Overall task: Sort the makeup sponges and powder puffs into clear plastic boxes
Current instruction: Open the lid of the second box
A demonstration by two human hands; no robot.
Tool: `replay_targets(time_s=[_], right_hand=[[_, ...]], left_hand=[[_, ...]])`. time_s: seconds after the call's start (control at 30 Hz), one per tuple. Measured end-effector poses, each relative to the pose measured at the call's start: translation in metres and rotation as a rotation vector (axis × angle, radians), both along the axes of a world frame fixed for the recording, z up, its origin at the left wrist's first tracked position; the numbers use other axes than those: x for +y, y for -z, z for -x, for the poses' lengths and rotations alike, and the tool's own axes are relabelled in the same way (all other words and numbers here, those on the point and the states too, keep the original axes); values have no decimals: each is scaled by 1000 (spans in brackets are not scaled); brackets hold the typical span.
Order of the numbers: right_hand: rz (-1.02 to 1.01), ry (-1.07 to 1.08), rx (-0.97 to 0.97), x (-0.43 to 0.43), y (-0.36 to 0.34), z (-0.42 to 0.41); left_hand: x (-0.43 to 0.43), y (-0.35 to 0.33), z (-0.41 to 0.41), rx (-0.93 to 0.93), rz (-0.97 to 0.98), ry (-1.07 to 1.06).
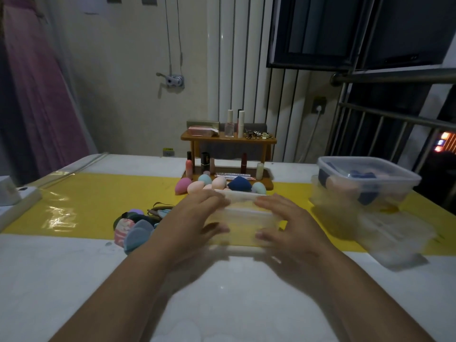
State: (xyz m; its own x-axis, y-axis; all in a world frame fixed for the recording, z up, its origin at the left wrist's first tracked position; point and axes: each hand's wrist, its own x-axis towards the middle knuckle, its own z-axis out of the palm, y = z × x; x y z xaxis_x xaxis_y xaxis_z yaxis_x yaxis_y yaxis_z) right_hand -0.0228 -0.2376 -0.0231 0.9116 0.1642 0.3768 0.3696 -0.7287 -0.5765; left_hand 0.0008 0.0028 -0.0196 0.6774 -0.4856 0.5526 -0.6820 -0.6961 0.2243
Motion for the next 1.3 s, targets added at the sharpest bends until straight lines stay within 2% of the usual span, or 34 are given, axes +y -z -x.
replay_targets(time_s=[0.17,0.33,0.57,0.73,0.9,1.0,1.13,1.3], right_hand=[[-145,2,-163,3,0,3],[-117,45,-191,4,-1,4],[-23,53,-331,7,-3,6],[49,46,-561,11,0,4],[11,49,-515,9,3,4],[-48,53,-474,7,2,3],[-139,69,-470,7,-3,5],[-392,155,-402,16,-12,12]], left_hand=[[-2,0,-5,-208,81,-32],[-5,2,-5,-253,40,-88],[-3,1,-8,-352,92,-70],[2,1,-6,-402,173,-91],[0,-2,-2,-350,191,-134],[2,4,-3,-162,388,-152],[5,9,-3,-27,658,-91],[-3,6,-1,-1,921,-52]])
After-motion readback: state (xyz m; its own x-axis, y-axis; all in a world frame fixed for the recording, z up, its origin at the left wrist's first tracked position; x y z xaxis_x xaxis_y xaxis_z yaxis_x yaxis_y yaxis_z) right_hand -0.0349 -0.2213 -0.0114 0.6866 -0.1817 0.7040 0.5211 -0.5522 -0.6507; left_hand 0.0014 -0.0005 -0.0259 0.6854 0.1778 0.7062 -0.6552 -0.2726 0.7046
